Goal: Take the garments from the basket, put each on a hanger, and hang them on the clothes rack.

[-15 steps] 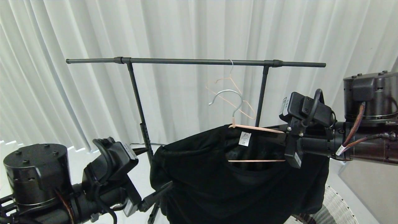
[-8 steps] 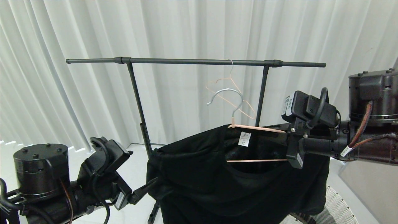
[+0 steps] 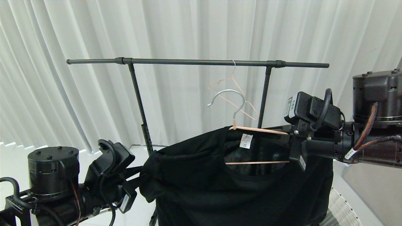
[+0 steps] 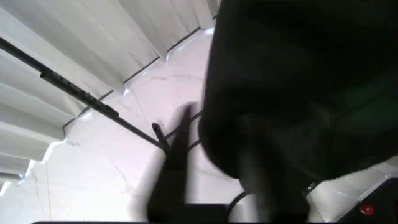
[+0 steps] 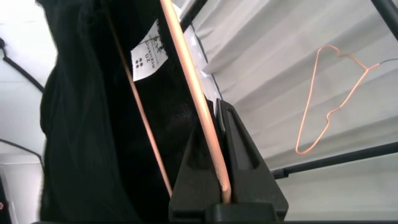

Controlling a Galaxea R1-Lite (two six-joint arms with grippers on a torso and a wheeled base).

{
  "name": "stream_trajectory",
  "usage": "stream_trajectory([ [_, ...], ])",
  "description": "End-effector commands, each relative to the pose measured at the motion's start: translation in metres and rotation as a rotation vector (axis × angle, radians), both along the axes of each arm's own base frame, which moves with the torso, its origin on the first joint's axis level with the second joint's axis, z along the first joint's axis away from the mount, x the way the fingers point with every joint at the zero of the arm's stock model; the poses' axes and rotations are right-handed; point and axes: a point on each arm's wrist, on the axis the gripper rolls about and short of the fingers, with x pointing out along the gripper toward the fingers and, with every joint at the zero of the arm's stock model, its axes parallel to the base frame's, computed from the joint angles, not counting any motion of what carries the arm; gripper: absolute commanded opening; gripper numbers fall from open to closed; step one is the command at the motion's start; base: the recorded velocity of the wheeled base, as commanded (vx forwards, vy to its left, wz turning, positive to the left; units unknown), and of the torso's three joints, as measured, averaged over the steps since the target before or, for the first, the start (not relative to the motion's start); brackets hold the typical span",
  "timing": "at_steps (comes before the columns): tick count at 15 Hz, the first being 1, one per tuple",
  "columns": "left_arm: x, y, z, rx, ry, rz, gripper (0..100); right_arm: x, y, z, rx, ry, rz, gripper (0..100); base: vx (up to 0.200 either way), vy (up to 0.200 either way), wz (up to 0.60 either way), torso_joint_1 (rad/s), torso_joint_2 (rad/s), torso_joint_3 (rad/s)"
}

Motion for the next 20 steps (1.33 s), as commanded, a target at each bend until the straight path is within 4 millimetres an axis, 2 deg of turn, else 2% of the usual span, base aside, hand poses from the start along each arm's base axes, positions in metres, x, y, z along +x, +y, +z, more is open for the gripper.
stream_trajectory([
  [1,0.0,0.0,0.0,0.0,-0.001,0.004,0,0.0,-0.001,0.0,0.001,-0.002,-0.001,0,0.0,0.0,0.0,0.0,0.0,0.0],
  [4,0.001,0.005,0.001,0.0,-0.004,0.028,0,-0.002,-0.003,-0.004,-0.011,0.01,-0.008,0,0.0,0.0,0.0,0.0,0.0,0.0],
  [8,0.001,0.023,0.008,-0.012,-0.041,0.115,0,-0.005,-0.019,-0.02,-0.044,0.048,-0.052,0,0.0,0.0,0.0,0.0,0.0,0.0],
  [12,-0.002,0.021,0.021,-0.14,-0.042,0.159,0,-0.011,-0.023,-0.028,-0.078,0.047,-0.036,0,0.0,0.0,0.0,0.0,0.0,0.0],
  [15,-0.004,0.029,0.014,-0.122,-0.02,0.221,0,-0.01,-0.023,-0.026,-0.068,0.04,-0.043,0,0.0,0.0,0.0,0.0,0.0,0.0],
  [20,-0.008,0.03,0.0,-0.056,0.027,0.294,0,-0.004,-0.016,-0.019,0.065,0.039,-0.068,0,0.0,0.0,0.0,0.0,0.0,0.0],
])
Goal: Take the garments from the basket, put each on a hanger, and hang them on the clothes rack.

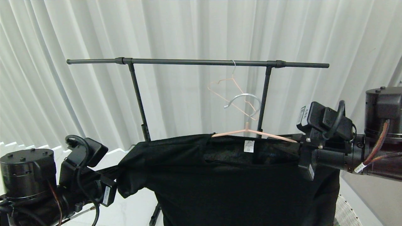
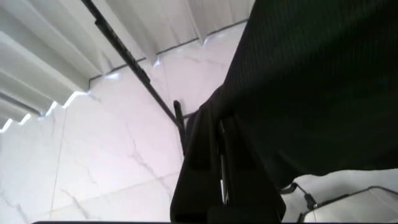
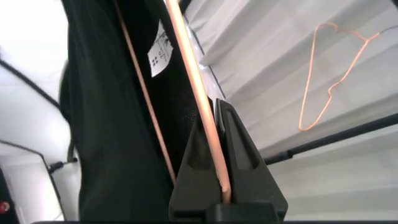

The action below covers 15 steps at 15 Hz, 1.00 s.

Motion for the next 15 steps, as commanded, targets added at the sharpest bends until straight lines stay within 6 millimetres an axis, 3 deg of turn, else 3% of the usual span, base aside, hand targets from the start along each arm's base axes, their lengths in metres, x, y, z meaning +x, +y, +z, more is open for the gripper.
stream_trajectory([
  [1,0.001,0.0,-0.004,0.004,0.017,0.0,0,0.001,0.004,0.0,0.023,0.011,0.004,0,0.0,0.0,0.0,0.0,0.0,0.0],
  [4,0.002,-0.001,-0.005,0.035,0.017,-0.016,0,-0.003,0.011,0.005,0.106,0.047,0.009,0,0.0,0.0,0.0,0.0,0.0,0.0],
  [5,0.002,-0.001,-0.005,0.044,0.014,-0.02,100,-0.003,0.012,0.006,0.115,0.047,-0.001,0,0.0,0.0,0.0,0.0,0.0,0.0],
  [11,-0.001,0.002,0.001,0.026,-0.015,0.0,100,-0.002,0.01,0.006,0.133,0.065,-0.082,0,0.0,0.0,0.0,0.0,0.0,0.0],
  [15,0.0,0.03,0.004,-0.004,-0.021,0.241,100,0.001,0.007,0.002,0.174,0.151,-0.27,0,0.0,0.0,0.0,0.0,0.0,0.0],
])
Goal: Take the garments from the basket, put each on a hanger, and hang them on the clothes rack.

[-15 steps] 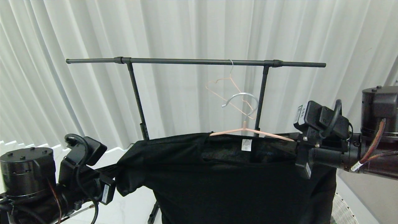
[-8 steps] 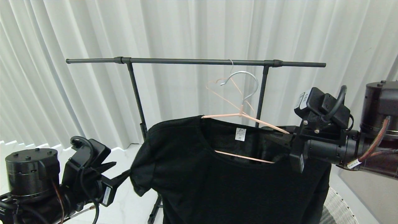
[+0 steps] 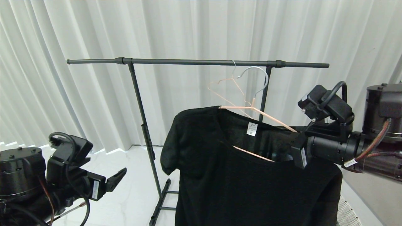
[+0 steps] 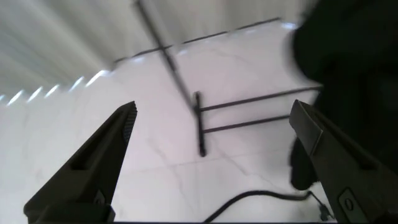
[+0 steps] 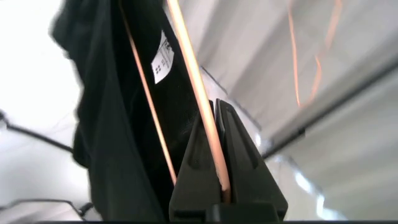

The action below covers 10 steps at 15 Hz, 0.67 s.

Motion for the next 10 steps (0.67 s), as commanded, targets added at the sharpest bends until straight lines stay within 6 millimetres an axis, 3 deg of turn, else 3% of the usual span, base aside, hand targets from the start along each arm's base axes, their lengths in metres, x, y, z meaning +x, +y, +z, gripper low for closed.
stream_trajectory([
  [1,-0.003,0.011,0.003,-0.006,-0.018,0.108,100,0.001,0.0,-0.002,0.025,0.043,-0.057,0,0.0,0.0,0.0,0.0,0.0,0.0],
  [5,-0.007,0.011,0.012,-0.01,-0.068,0.183,100,0.012,0.005,-0.019,-0.002,0.168,-0.23,0,0.0,0.0,0.0,0.0,0.0,0.0],
  [8,-0.007,0.013,0.015,0.028,-0.085,0.282,100,0.047,0.031,-0.018,0.008,0.227,-0.318,0,0.0,0.0,0.0,0.0,0.0,0.0],
  [10,-0.01,0.009,0.017,0.025,-0.097,0.257,100,0.071,0.051,-0.017,0.041,0.255,-0.404,0,0.0,0.0,0.0,0.0,0.0,0.0],
])
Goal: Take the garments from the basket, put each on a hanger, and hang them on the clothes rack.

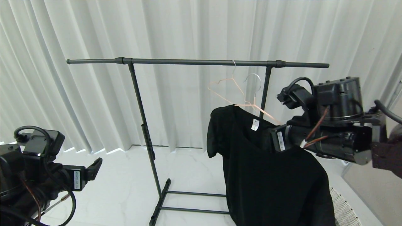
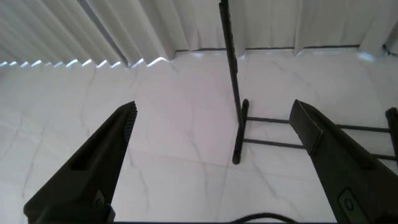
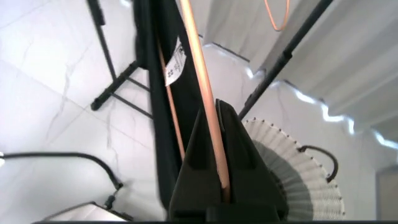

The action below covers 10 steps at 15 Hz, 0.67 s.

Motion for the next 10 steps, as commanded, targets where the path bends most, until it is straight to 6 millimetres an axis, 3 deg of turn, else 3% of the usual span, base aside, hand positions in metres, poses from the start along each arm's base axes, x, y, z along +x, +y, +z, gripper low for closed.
stream_trajectory([
  [1,-0.004,-0.007,0.003,-0.001,-0.019,-0.041,100,0.036,0.032,-0.01,0.031,0.033,-0.086,0,0.0,0.0,0.0,0.0,0.0,0.0],
  [5,-0.007,-0.029,0.004,-0.002,-0.022,-0.168,100,0.049,0.043,0.006,0.102,-0.014,-0.098,0,0.2,0.0,0.0,-0.004,0.0,0.004],
  [10,-0.008,-0.036,0.003,0.002,-0.02,-0.201,100,0.04,0.051,0.014,0.142,-0.037,-0.044,0,0.2,0.0,0.0,0.005,0.01,-0.001],
])
